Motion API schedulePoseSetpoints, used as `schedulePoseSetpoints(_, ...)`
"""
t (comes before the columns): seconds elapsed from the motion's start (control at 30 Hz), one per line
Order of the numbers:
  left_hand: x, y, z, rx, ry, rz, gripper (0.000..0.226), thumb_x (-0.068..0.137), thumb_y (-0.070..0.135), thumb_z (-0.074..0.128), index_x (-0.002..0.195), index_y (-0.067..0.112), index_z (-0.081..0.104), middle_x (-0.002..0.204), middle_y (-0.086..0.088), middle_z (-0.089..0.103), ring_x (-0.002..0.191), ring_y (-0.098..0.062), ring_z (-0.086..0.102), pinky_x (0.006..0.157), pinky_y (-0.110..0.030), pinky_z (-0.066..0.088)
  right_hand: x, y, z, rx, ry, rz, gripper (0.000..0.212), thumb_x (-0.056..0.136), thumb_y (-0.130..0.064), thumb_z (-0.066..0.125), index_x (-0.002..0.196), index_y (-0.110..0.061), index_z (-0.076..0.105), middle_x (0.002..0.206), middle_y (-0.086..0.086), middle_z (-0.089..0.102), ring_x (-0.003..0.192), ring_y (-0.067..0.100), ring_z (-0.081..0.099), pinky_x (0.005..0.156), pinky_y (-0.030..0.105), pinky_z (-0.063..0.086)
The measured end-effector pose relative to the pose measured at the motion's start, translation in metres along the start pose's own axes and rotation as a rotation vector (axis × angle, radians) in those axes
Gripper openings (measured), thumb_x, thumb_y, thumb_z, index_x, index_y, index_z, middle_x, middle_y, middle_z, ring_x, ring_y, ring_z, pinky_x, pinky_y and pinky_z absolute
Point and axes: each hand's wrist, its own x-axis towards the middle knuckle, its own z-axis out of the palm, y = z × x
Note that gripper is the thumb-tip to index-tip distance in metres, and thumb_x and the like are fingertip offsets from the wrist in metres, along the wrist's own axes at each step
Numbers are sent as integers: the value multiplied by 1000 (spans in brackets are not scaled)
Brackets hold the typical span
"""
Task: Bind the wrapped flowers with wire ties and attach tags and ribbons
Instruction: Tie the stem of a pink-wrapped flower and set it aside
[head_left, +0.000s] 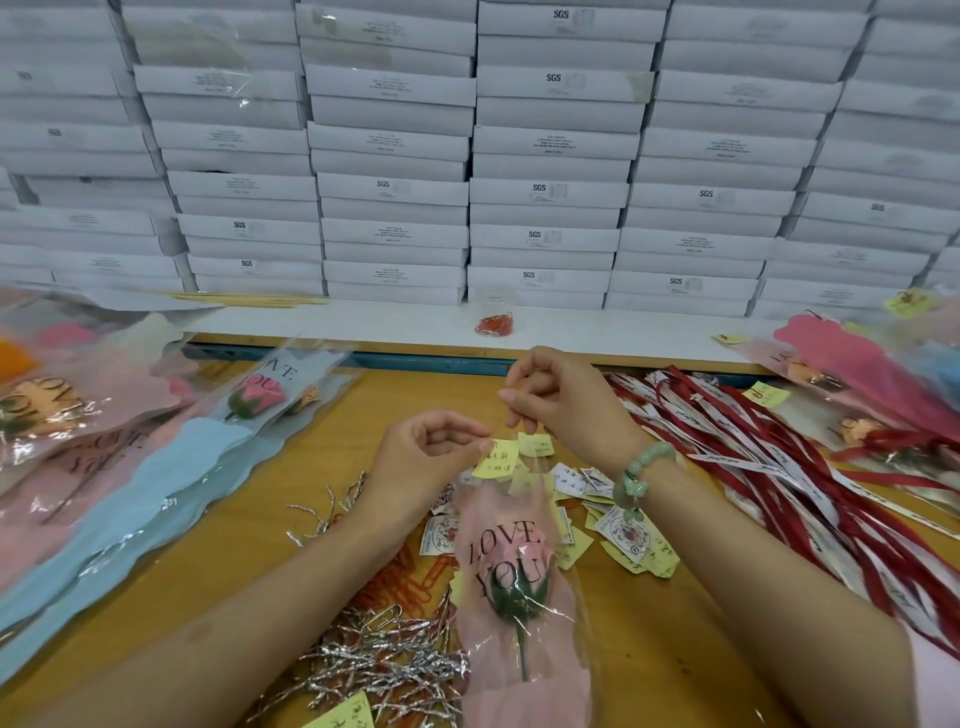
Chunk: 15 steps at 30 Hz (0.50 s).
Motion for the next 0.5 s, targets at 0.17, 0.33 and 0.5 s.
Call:
schedulePoseSetpoints(0.17, 0, 0, 0, -5, -2, 15, 12, 78, 10, 78, 88, 15, 75, 85, 2, 76, 80, -9, 70, 72, -16, 53, 1, 0, -4, -56, -32, -13, 8, 87, -16, 72, 84, -9, 70, 68, -4, 72, 59, -1, 63, 58, 10, 47)
schedulePoseSetpoints(0.33, 0, 0, 0, -12, 2, 11, 9, 80, 8, 76, 86, 15, 75, 85, -2, 76, 81, -13, 71, 73, -17, 54, 2, 4, -4, -102, -111, 24, 8, 88, -17, 70, 85, -19, 77, 79, -6, 73, 71, 3, 66, 61, 17, 49)
schedulePoseSetpoints(0.5, 0, 0, 0, -16, 10, 0, 9, 81, 8, 76, 87, 14, 74, 84, -3, 75, 79, -12, 70, 72, -18, 55, 2, 7, -2, -85, -139, 30, 11, 90, -16, 67, 91, -23, 75, 79, -11, 72, 72, 2, 65, 66, 17, 52)
